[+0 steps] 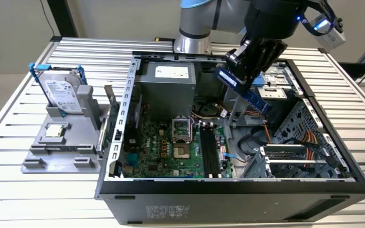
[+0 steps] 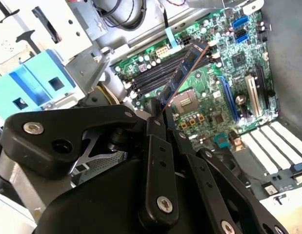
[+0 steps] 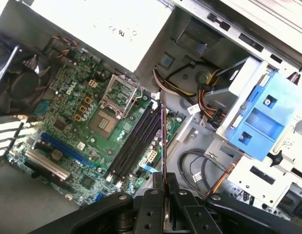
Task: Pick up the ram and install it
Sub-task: 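Insert the ram into the slot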
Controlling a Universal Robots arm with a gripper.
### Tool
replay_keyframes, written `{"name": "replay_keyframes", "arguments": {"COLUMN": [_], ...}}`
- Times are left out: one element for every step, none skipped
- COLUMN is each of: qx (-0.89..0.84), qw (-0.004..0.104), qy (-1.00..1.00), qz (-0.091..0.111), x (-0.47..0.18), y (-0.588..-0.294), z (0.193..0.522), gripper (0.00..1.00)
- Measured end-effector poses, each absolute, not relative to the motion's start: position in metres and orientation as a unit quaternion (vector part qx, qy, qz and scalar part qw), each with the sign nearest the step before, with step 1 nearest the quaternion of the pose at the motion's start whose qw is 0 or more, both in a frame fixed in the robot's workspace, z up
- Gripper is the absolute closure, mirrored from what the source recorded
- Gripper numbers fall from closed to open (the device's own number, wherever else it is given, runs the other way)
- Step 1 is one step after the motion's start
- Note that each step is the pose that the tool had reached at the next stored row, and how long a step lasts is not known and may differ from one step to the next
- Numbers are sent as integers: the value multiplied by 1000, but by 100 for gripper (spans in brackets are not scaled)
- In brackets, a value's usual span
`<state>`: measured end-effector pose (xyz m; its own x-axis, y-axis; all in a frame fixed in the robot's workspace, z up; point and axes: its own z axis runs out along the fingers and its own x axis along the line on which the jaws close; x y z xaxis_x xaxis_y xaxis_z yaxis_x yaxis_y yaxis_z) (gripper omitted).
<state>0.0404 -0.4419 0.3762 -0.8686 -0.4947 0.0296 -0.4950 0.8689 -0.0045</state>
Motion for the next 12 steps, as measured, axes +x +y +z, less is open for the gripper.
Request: {"name": "replay_keyframes", "arguments": {"qx": [250,244,239,233,227,221,216,210,204,198,193,187], "qw": [14,14,14,14,14,14,14,14,14,14,14,14], "qy": [-968,-970,-971,-972,-974,-975,-976,-978,-979,-980,-981,-982], "qz": [6,6,6,6,6,5,5,5,5,5,5,5], "x": [40,40,40,40,40,40,40,40,40,40,40,40], "y": [-442,-442,-442,-442,-442,-442,-442,-442,-442,-442,-442,-442], "z": [376,376,376,376,376,376,376,376,376,376,376,376], "gripper": [100,100,100,100,100,100,100,100,100,100,100,100]}}
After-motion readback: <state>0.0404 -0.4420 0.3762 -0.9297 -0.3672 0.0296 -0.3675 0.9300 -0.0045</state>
